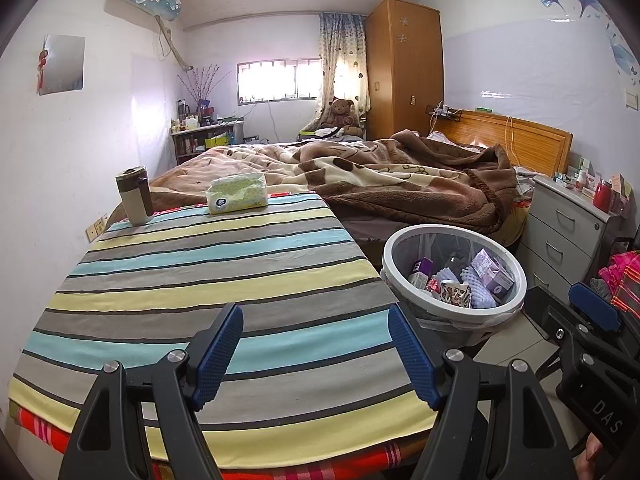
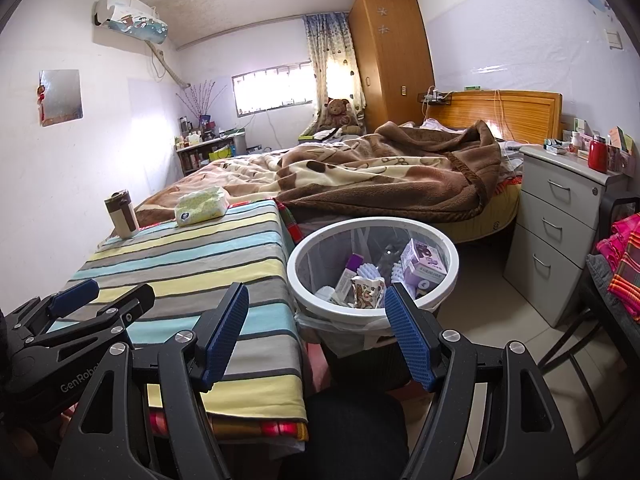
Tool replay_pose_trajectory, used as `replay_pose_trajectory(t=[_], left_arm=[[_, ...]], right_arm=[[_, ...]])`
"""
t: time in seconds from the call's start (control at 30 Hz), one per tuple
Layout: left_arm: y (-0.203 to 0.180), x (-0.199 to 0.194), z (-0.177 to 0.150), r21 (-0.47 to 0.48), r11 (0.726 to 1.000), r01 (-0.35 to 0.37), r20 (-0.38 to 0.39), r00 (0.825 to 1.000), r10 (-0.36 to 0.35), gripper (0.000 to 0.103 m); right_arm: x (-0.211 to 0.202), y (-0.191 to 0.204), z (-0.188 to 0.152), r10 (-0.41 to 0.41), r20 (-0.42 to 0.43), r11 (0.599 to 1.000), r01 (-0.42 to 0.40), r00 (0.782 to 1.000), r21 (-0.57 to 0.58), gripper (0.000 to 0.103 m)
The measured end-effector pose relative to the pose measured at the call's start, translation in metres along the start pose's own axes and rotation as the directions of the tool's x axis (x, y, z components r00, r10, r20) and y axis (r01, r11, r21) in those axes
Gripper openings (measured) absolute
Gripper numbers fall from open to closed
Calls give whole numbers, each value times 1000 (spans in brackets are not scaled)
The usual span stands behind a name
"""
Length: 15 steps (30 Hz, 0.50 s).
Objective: Collect trash
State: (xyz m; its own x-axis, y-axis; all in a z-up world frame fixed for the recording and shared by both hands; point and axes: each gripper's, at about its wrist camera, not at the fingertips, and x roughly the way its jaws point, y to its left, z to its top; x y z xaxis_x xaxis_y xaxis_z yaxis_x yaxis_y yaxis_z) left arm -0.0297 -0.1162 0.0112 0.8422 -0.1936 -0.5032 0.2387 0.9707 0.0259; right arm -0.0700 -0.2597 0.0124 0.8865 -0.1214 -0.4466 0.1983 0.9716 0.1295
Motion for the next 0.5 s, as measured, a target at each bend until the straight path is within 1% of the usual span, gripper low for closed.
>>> replay_pose_trajectory(t=[0.5], left_arm=[[3,-2,0,-5,1000,-3,-2,1000,3,75]], right_arm=[[0,1,0,1,-1,1000,-1,1000,1,72]])
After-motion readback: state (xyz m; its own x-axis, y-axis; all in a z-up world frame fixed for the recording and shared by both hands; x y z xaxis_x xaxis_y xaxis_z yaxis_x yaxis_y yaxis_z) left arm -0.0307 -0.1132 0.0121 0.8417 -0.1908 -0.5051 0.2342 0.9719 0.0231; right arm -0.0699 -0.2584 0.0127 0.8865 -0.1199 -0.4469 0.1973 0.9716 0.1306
